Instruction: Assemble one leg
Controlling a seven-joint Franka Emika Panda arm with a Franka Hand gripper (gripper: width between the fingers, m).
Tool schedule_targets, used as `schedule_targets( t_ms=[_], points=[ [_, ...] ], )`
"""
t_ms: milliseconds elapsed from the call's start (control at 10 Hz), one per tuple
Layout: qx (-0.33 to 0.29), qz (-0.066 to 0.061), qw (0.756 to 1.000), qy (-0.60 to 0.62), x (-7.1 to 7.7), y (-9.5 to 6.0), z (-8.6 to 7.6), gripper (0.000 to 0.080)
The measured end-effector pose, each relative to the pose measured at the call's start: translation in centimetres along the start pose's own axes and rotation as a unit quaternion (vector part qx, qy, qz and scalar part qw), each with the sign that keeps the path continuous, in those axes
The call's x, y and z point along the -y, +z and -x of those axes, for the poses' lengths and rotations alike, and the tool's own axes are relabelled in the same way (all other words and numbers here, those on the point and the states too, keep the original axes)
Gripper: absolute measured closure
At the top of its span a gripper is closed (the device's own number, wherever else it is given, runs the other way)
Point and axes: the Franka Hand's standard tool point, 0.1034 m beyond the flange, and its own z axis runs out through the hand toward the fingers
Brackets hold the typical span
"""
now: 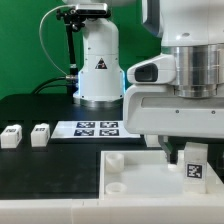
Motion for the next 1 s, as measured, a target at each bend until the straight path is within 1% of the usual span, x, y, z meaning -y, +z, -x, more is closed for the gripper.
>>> schedule_targets(
  t_ms=[100,200,300,400,500,600,700,900,1000],
  points=[
    [0.001,-0.001,0.999,0.044,0.03,0.02,0.05,0.0507],
    [0.003,-0.003,0.995,0.096,0.06,0.05,0.09,0.0507],
    [0.005,-0.005,0.985,0.174,0.05,0.04,0.06,0.0507],
    [0.008,-0.008,0.966,0.258,0.02,0.03,-0.11,0.0507],
    [0.016,-0.014,0.934,0.357,0.09,0.12,-0.12,0.0507],
    [0.033,-0.025,0.885,0.463,0.12,0.16,-0.22,0.0507],
    [0.047,-0.033,0.827,0.559,0.2,0.12,-0.3,0.0507],
    [0.049,-0.03,0.791,0.609,0.14,0.08,-0.45,0.0506],
    [0.047,-0.027,0.759,0.649,-0.14,0.02,-0.69,0.0506]
  ],
)
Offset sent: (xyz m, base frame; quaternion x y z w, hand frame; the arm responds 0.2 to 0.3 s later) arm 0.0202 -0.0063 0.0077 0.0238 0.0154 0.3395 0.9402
